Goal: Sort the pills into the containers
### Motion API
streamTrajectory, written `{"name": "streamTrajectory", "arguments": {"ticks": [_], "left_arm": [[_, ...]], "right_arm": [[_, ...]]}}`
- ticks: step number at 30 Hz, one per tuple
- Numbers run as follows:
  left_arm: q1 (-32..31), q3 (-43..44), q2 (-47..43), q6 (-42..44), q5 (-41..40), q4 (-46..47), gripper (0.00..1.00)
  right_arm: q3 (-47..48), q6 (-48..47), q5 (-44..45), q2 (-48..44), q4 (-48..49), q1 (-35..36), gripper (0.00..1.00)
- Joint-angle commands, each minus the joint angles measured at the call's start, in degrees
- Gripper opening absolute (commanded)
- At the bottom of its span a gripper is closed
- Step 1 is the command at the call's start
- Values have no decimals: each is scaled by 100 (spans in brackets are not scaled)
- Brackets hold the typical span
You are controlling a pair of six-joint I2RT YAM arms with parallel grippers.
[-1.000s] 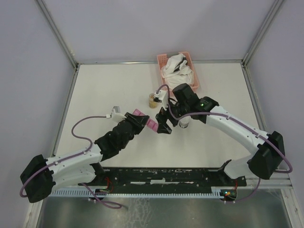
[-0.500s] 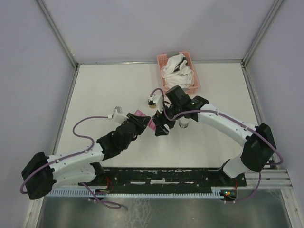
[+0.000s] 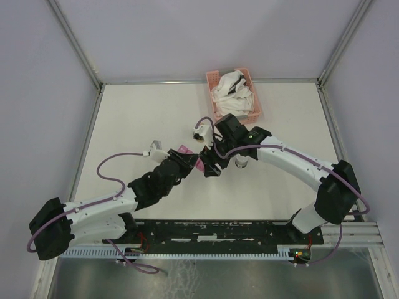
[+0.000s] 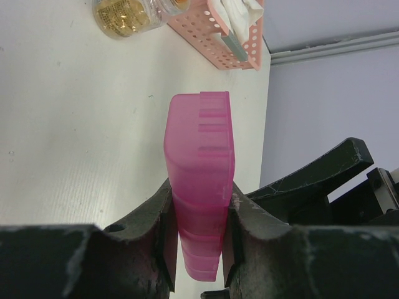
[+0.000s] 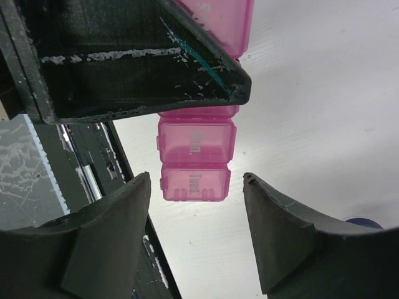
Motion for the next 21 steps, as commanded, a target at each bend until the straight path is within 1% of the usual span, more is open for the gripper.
{"name": "streamTrajectory", "arguments": {"ticks": [1, 15, 19, 21], "left_arm": [[-54, 261, -17, -216, -281, 210, 3], [-86, 272, 30, -199, -225, 317, 3], [-93, 247, 0, -187, -213, 318, 3], [-88, 243, -14, -185, -224, 318, 3]], "right_arm": [[182, -6, 182, -28, 170, 34, 69], [210, 5, 191, 101, 155, 86, 66], [221, -10, 243, 44, 156, 84, 62], [220, -19, 252, 25, 140, 86, 57]]}}
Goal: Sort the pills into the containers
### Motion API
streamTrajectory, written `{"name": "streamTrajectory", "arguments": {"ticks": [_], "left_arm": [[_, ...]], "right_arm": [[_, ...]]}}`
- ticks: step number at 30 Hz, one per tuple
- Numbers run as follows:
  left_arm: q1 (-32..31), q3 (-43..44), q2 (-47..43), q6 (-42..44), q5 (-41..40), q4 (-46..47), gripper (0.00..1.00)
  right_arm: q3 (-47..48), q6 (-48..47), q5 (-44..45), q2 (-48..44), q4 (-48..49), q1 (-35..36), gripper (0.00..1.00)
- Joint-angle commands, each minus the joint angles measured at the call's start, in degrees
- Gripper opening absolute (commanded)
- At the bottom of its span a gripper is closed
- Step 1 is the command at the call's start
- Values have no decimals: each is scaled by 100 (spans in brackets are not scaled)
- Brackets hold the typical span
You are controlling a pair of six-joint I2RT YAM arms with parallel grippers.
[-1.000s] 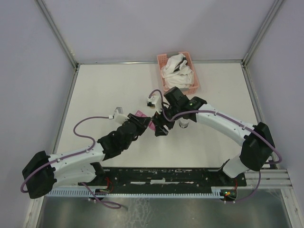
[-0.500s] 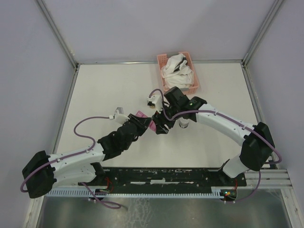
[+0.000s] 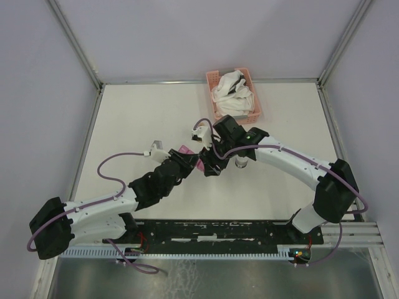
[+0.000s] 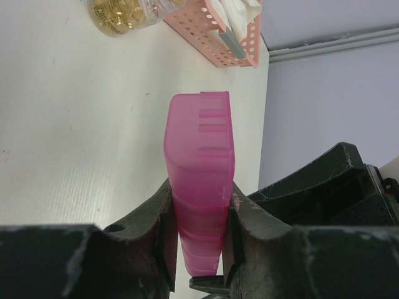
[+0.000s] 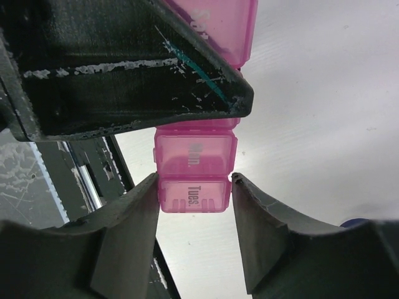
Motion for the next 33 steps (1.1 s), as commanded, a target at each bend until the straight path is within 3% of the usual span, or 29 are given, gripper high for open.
{"name": "streamTrajectory", "arguments": {"ticks": [1, 6, 23, 25, 30, 33], "left_arm": [[-40, 220, -54, -166, -227, 289, 3], [-43, 212, -22, -41, -201, 300, 3], [-38, -398, -534, 489, -203, 699, 3], [-36, -409, -577, 512, -190, 710, 3], [-39, -393, -639, 649, -75, 696, 3], [-38, -419, -685, 666, -27, 685, 3]], "right_arm": [[224, -19, 81, -80, 123, 23, 54], [222, -54, 61, -235, 117, 12, 38], [283, 260, -1963, -129, -97, -573, 36], [302, 250, -2034, -58, -125, -594, 39], [403, 243, -2119, -40, -262, -825, 66], [371, 177, -1748, -215, -245, -950, 75]]}}
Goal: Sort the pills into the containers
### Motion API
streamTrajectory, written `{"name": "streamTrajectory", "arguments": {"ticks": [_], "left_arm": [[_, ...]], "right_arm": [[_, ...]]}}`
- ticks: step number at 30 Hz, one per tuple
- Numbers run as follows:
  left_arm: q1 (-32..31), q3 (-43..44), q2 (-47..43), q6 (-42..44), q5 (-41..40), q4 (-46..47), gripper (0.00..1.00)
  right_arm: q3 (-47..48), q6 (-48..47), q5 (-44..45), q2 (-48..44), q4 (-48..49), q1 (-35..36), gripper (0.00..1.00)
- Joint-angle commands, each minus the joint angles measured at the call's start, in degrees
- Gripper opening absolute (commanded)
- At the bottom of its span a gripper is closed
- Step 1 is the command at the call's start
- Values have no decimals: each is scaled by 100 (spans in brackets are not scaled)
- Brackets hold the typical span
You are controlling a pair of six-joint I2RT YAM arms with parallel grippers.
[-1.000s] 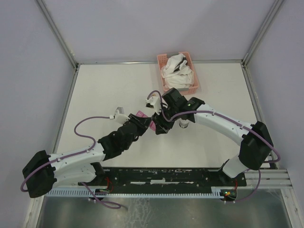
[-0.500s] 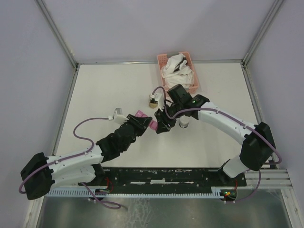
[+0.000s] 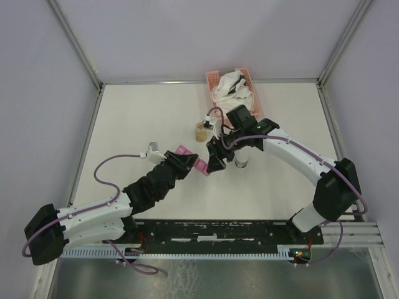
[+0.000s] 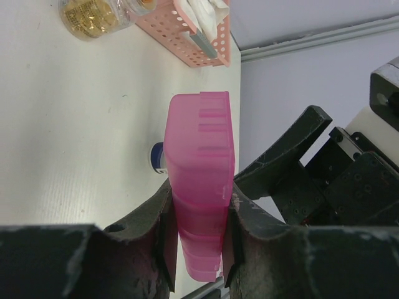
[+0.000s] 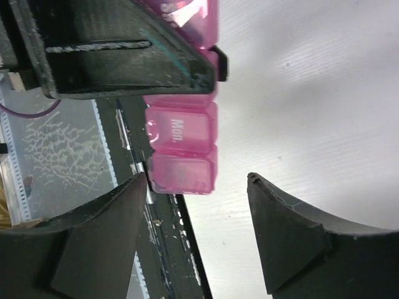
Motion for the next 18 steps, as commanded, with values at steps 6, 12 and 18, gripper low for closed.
{"name": "streamTrajectory", "arguments": {"ticks": [6, 12, 18], "left_arm": [[1, -59, -150, 288, -75, 82, 3], [6, 25, -37, -87, -303, -255, 3], [5, 141, 60, -118, -256, -297, 3]], "right_arm": [[161, -257, 765, -493, 14, -195, 77], [-97, -544, 1022, -868, 291, 453, 89], [4, -670, 1749, -475, 149, 817, 87]]}}
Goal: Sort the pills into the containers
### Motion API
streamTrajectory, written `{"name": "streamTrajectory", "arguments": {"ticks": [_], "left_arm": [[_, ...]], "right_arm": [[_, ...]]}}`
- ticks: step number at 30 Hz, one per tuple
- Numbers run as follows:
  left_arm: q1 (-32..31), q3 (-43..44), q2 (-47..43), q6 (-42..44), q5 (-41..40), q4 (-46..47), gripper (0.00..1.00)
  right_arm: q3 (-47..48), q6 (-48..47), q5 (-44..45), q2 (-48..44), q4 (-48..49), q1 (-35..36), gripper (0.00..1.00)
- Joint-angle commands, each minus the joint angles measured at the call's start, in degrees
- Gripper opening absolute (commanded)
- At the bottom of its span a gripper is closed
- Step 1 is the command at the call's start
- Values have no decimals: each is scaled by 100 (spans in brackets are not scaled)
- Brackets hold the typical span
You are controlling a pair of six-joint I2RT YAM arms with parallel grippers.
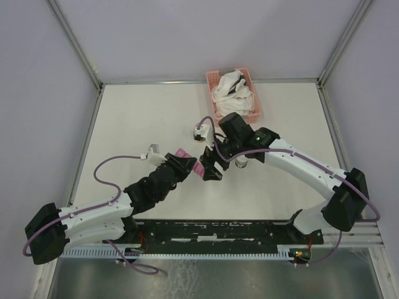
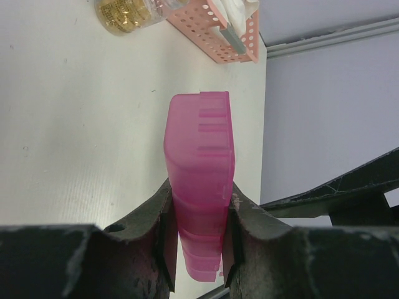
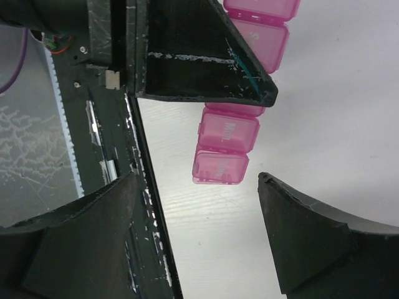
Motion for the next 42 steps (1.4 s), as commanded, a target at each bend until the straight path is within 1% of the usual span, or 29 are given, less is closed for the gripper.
{"name": "streamTrajectory", "arguments": {"ticks": [1, 5, 14, 18, 26, 32, 34, 37, 41, 42], "left_arm": [[4, 229, 38, -107, -199, 9, 3], [1, 224, 43, -115, -163, 28, 3], [5, 255, 38, -107, -144, 42, 3], [3, 236, 13, -94, -153, 44, 3], [1, 181, -71, -37, -185, 0, 3], [5, 173, -84, 52, -147, 80, 3], [8, 144, -116, 133, -113, 160, 3], [3, 52, -207, 242, -47, 442, 3], [7, -164, -353, 414, -30, 889, 3], [13, -222, -377, 442, 102, 990, 3]], "right_arm": [[50, -211, 812, 200, 92, 184, 87], [75, -236, 1198, 337, 99, 346, 86], [120, -238, 1366, 479, 62, 431, 85], [149, -294, 1541, 415, 41, 436, 82], [149, -278, 1482, 100, 36, 63, 78], [153, -210, 1363, 98, 14, -145, 77], [160, -216, 1399, 127, 6, -170, 76], [180, -212, 1404, 212, -32, -223, 72], [185, -181, 1302, 256, -58, -279, 70], [189, -170, 1272, 255, -62, -291, 70]]}}
